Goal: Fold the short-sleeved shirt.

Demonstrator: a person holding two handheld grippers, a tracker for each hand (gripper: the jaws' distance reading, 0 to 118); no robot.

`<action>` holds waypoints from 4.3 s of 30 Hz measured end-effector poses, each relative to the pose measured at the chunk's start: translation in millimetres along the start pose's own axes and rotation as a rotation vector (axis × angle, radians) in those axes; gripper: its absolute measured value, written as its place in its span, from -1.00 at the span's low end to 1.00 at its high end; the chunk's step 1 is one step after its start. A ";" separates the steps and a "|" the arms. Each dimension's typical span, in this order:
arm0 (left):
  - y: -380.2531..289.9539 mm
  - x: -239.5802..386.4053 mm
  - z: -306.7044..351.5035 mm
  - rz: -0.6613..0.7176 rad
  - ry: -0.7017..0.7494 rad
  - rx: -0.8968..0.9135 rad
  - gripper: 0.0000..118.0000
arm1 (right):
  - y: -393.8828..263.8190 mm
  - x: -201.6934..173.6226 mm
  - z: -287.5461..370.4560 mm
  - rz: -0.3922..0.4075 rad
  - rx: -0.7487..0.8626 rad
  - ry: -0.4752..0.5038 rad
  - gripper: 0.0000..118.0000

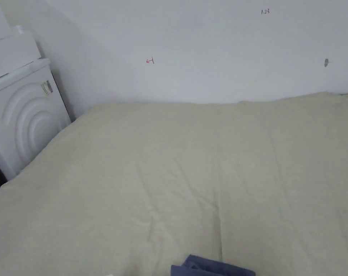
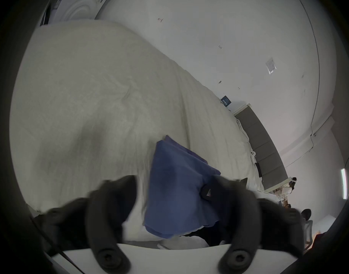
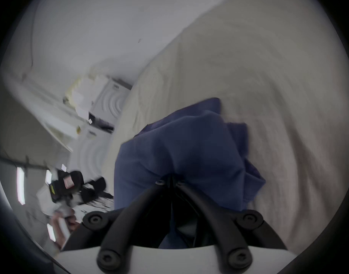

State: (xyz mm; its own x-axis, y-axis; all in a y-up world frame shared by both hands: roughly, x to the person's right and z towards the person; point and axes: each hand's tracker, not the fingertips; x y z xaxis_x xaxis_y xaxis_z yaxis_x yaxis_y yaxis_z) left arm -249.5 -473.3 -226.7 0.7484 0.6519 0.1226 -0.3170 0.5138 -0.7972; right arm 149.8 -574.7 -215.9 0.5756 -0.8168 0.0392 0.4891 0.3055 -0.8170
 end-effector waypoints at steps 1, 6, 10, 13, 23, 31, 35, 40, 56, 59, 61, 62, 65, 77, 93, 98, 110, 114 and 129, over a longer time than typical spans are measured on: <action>1.0 -5.0 -6.9 0.005 -0.016 -0.016 0.78 | -0.3 0.9 0.2 0.030 0.007 -0.001 -0.97; 7.5 -21.3 -56.3 0.036 -0.103 -0.069 0.77 | 1.8 2.8 0.2 0.029 0.001 -0.001 -0.97; -3.4 -13.5 -98.5 0.031 -0.199 -0.220 0.44 | 1.7 -0.5 -0.4 0.032 -0.005 0.000 -0.97; -10.2 -2.2 -98.7 -0.106 -0.144 -0.151 0.25 | 2.0 -2.5 0.1 0.033 -0.012 -0.003 -0.97; 9.8 -1.6 -74.8 0.075 -0.205 -0.149 -0.43 | -3.3 -55.1 23.9 0.214 0.048 -0.076 -0.99; 103.9 -79.1 64.5 0.070 -0.062 0.100 -0.46 | -6.8 -89.3 83.0 0.233 0.117 0.019 -0.99; 160.8 -139.6 104.5 0.084 0.117 0.107 -0.46 | -7.2 -82.5 90.4 0.201 0.107 -0.007 -0.99; 194.6 -207.4 101.2 0.143 0.148 0.078 -0.45 | -7.7 -72.3 90.0 0.174 0.091 -0.113 -0.99; 140.2 -103.9 245.4 -0.089 0.511 0.355 0.17 | 6.4 -103.8 158.0 0.464 0.214 -0.271 -0.97; 99.5 2.9 226.3 -0.277 0.422 0.464 -0.20 | 10.0 -121.2 177.0 0.518 0.283 -0.252 -0.97; 71.9 59.7 204.0 -0.325 0.324 0.524 -0.36 | 11.5 -132.1 188.9 0.542 0.307 -0.234 -0.97; 62.6 80.8 193.3 -0.366 0.283 0.523 -0.54 | 10.6 -138.2 194.9 0.563 0.348 -0.233 -0.97; 25.6 153.0 143.5 -0.547 0.318 0.493 -0.88 | 13.6 -156.5 211.3 0.630 0.417 -0.232 -0.97; -8.3 228.6 93.1 -0.651 0.242 0.529 -0.97 | 14.4 -184.7 227.7 0.820 0.553 -0.358 -0.97; -13.4 226.5 99.5 -0.665 0.309 0.485 -0.96 | 11.3 -185.2 227.1 0.789 0.566 -0.370 -0.97; -11.4 227.2 100.2 -0.661 0.313 0.486 -0.96 | 13.7 -185.8 230.7 0.773 0.578 -0.366 -0.95; -28.5 225.1 118.1 -0.665 0.355 0.507 1.00 | -5.7 -184.9 238.2 0.775 0.622 -0.423 0.65; -27.7 217.0 120.8 -0.606 0.317 0.513 1.00 | -12.0 -183.1 234.5 0.797 0.646 -0.448 0.93; -26.1 215.9 113.9 -0.615 0.370 0.514 1.00 | -5.3 -186.3 230.0 0.776 0.653 -0.478 0.93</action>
State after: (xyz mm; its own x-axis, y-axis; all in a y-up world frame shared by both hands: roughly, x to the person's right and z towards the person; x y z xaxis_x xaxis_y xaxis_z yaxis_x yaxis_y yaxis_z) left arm -146.0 -282.5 -112.1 0.9850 0.0010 0.1723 0.0476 0.9595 -0.2777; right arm 190.7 -311.5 -86.5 0.9977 -0.0645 -0.0183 0.0575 0.9631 -0.2629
